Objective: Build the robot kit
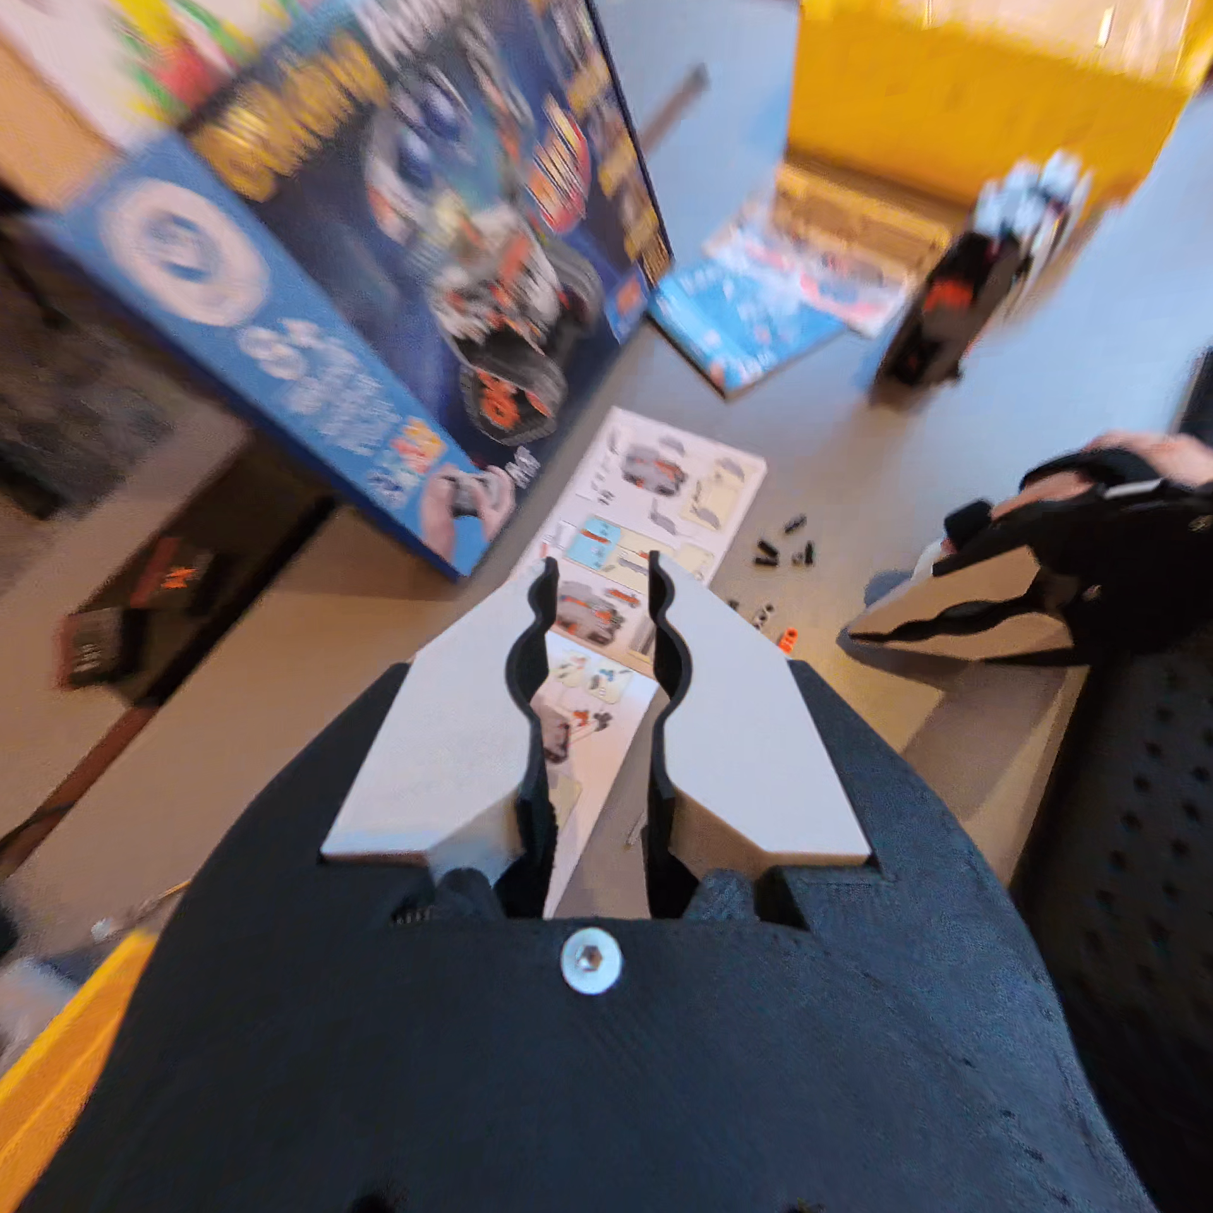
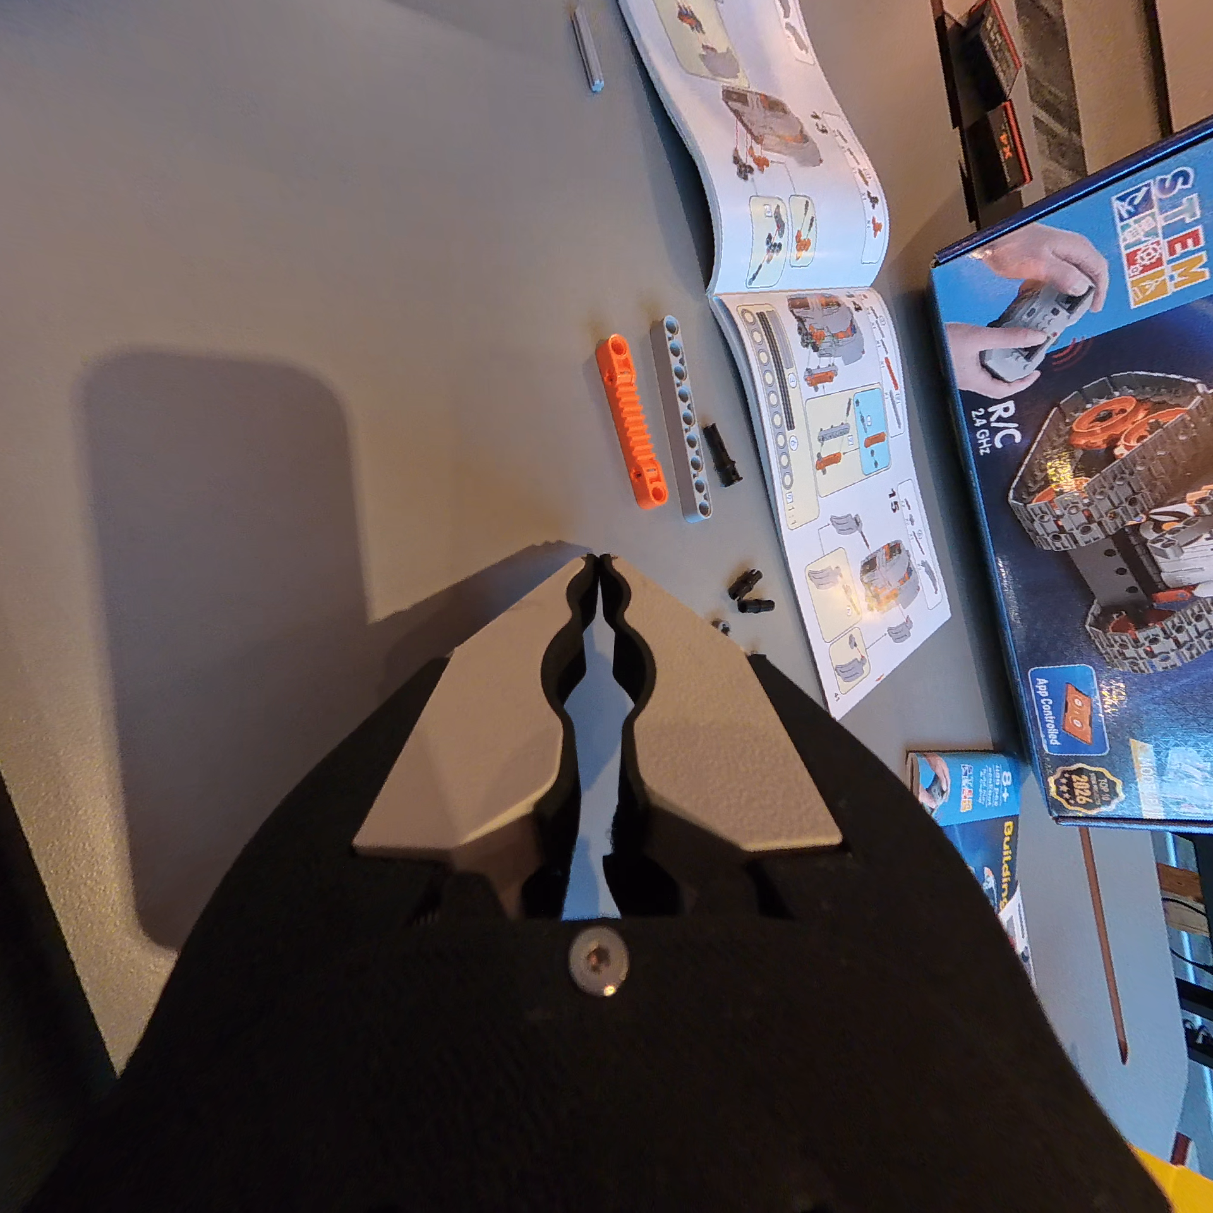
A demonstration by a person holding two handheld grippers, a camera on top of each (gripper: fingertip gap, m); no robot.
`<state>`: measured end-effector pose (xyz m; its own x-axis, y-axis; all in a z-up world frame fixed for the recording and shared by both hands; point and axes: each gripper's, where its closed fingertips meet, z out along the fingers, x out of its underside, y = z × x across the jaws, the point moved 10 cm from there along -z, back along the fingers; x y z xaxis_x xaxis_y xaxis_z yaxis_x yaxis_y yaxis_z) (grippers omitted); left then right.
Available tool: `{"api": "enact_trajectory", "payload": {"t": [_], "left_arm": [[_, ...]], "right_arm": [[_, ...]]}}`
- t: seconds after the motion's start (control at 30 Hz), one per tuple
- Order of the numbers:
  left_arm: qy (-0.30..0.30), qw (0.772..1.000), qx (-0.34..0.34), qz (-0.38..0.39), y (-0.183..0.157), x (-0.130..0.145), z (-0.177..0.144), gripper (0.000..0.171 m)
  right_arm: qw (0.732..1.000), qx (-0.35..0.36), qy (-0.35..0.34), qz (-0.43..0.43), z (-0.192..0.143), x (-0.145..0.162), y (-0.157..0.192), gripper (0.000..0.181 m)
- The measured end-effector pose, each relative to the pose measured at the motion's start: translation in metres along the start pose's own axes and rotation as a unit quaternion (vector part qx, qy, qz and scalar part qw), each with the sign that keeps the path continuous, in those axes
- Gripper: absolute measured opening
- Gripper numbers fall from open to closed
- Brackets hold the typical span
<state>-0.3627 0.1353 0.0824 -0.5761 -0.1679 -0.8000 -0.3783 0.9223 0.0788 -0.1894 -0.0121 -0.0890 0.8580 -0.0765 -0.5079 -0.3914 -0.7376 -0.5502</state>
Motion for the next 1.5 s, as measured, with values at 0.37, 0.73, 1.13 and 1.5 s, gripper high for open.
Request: {"api": "enact_trajectory", "payload": {"t": [0.37,0.73,1.13,1.5], "left_arm": [[-0.252,0.944,-0.196,-0.087,0.058,0.108,-0.181,0.06],[0.108,0.958,-0.246,-0.097,0.115,0.168,-0.203,0.037],[0.27,0.863,-0.132,-0.405,0.139,0.243,-0.185,0.03],[0.342,0.796,-0.107,-0.488,0.141,0.265,-0.167,0.058]], "right_arm": [[1.0,0.016,0.001,-0.003,0.001,-0.001,-0.003,0.0],[0.998,0.05,-0.001,0.024,0.008,0.008,-0.015,0.0],[0.998,0.056,0.027,0.029,0.02,0.012,-0.02,0.0],[0.998,0.059,0.018,0.026,0.018,0.011,-0.02,0.0]]}}
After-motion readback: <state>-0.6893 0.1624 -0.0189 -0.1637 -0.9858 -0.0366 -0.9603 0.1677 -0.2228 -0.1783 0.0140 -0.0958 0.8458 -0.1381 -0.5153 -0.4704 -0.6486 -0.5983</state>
